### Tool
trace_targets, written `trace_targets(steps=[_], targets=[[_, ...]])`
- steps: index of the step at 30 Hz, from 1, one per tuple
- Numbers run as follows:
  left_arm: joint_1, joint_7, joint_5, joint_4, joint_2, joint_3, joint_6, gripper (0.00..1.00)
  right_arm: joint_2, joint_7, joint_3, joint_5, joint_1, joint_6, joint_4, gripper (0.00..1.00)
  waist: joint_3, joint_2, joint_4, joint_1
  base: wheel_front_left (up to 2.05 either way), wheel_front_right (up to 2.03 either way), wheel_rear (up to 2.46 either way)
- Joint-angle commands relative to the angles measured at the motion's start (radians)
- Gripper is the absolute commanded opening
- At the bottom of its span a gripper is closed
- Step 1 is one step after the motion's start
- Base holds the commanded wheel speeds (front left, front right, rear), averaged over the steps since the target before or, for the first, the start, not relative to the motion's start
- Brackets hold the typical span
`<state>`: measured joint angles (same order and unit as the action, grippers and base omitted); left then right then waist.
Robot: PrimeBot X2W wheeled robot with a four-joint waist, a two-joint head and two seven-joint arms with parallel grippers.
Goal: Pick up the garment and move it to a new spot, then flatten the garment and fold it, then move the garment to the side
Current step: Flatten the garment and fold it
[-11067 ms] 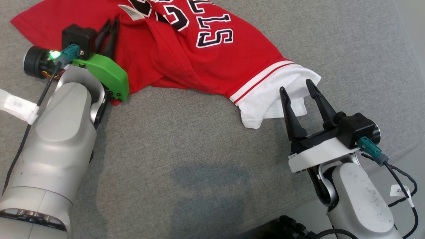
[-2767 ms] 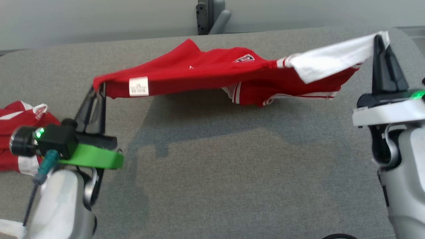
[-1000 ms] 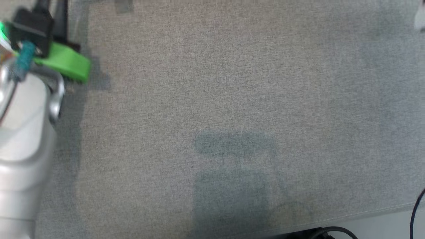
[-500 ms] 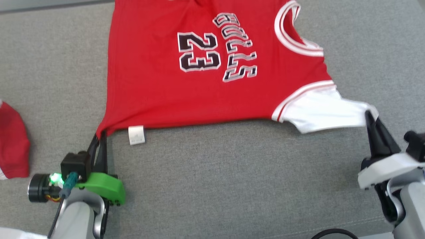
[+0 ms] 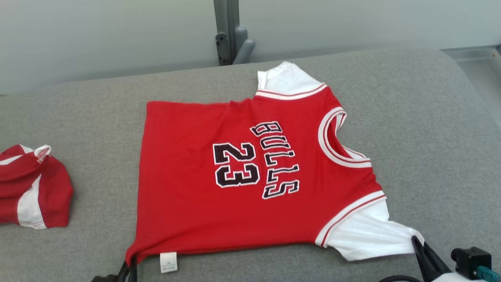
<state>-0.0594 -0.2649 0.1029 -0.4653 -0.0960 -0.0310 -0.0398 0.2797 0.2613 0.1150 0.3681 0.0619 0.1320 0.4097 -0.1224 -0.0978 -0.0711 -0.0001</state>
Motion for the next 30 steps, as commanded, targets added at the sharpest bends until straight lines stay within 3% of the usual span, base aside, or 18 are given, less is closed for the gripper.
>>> trace_targets(steps=[1,7,13,20,30], targets=[[-0.039,0.001,-0.014,-0.002,0.001,0.017,-0.007,0.00,0.009,0.002,-0.005,0.008,0.038,-0.002,0.007,0.00,0.053,0.0004,0.021,0.0001,0.00,0.00,0.00],[-0.090,0.001,-0.024,-0.009,0.017,0.039,-0.024,0.00,0.012,0.002,-0.012,0.011,0.089,-0.002,0.005,0.00,0.071,0.0004,0.034,0.0001,0.00,0.00,0.00],[-0.084,0.001,-0.044,0.070,0.030,0.029,-0.046,0.00,0.001,0.002,-0.017,0.012,0.056,-0.002,-0.045,0.00,0.065,0.0004,0.043,0.0001,0.00,0.00,0.00],[0.009,0.001,-0.060,0.131,0.034,0.008,-0.067,0.00,-0.008,0.002,-0.033,-0.011,-0.093,-0.002,-0.097,0.00,0.019,0.0004,0.056,0.0001,0.00,0.00,0.00],[0.223,0.001,-0.065,0.072,0.038,-0.006,-0.079,0.00,0.011,0.002,0.004,-0.068,-0.387,-0.002,0.018,0.00,-0.117,0.0004,0.087,0.0001,0.00,0.00,0.00]])
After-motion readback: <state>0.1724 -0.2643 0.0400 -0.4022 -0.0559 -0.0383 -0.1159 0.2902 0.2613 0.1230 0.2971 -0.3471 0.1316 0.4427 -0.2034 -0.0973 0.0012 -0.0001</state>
